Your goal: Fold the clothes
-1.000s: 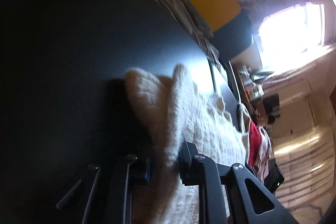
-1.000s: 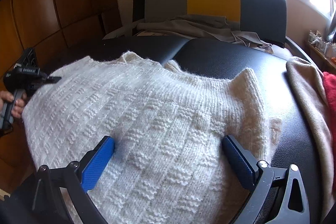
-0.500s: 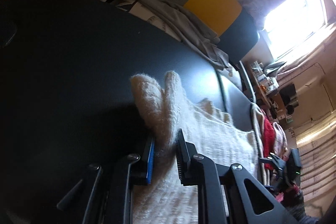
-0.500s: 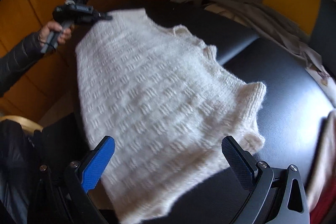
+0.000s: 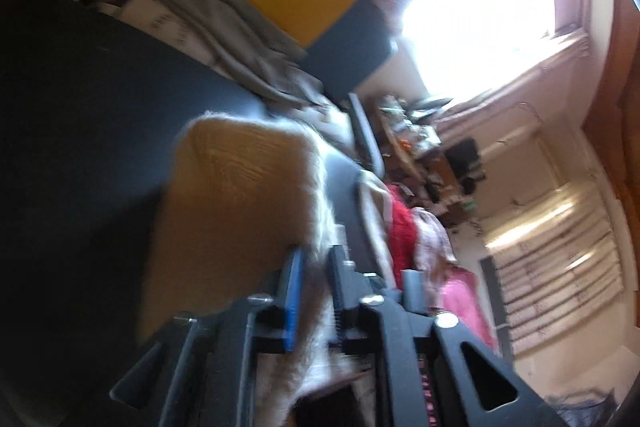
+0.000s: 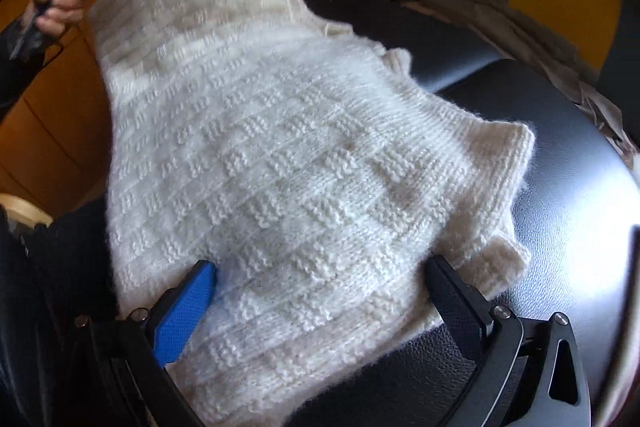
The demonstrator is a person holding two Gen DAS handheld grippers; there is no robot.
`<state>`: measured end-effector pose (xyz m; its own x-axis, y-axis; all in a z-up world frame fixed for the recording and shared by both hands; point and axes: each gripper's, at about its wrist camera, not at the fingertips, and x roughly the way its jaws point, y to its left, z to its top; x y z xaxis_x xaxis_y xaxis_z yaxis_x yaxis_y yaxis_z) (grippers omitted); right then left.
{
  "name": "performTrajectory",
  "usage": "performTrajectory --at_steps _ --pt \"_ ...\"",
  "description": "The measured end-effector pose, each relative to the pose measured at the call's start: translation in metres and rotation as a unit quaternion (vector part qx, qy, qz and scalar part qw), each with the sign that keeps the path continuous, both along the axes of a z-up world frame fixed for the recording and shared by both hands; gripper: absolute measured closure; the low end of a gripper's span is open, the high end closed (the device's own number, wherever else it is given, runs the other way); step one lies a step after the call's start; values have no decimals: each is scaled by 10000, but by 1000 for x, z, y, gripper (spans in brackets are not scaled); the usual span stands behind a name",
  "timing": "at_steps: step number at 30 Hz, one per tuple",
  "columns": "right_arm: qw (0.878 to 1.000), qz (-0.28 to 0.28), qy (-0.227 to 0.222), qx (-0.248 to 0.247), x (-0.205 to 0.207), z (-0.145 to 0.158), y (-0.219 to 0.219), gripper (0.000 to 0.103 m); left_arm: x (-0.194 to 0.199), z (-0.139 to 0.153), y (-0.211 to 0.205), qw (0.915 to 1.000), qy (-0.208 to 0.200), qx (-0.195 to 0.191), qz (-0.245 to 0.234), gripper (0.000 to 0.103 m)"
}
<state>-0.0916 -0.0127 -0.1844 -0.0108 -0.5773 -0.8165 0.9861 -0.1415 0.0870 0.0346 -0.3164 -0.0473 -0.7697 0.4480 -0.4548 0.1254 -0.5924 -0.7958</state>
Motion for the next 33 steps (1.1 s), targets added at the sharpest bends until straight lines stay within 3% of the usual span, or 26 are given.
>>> performTrajectory --at_steps 1,3,5,7,10,12,13,18,19,21,23,24,26,30,33 --pt "10000 -47 9 -88 1 -1 3 0 -11 6 12 9999 83 -9 -65 103" --pt "9996 -137 24 -261 2 -3 10 0 -37 16 42 9987 104 -453 -188 103" --pt "9989 -206 24 -412 2 -5 17 0 -62 13 63 9983 5 -430 -387 103" --pt "9985 -239 54 -482 3 -6 22 0 -77 13 79 9949 -167 -946 -307 102" --pt "9983 -241 93 -526 5 -6 20 0 -71 12 83 9840 -519 -1703 -86 81" --pt "9981 -239 98 -558 7 -6 20 0 -59 13 84 9720 -712 -2240 55 77" --pt "9980 -237 95 -576 7 -6 21 0 -48 12 81 9658 -783 -2469 122 71" --pt "9978 -231 98 -612 -1 -1 20 0 20 -2 63 9509 -1067 -2874 418 43" --pt "9978 -231 109 -612 -1 -1 17 0 34 -4 68 9458 -1087 -3031 419 38" --pt "9978 -238 132 -605 4 -2 12 0 49 -12 82 9278 -1100 -3544 375 35" --pt "9978 -247 155 -597 7 -4 7 0 59 -20 99 9031 -1081 -4145 306 34" --pt "9978 -258 168 -591 8 -4 6 0 59 -24 109 8862 -1056 -4504 262 34" --pt "9977 -289 177 -583 8 -4 5 0 56 -27 117 8660 -958 -4901 241 34" --pt "9975 -392 198 -560 9 -3 5 0 38 -21 107 8447 -742 -5298 -159 34" --pt "9973 -456 225 -533 10 -3 4 0 15 -25 98 8350 -713 -5345 -1093 34"
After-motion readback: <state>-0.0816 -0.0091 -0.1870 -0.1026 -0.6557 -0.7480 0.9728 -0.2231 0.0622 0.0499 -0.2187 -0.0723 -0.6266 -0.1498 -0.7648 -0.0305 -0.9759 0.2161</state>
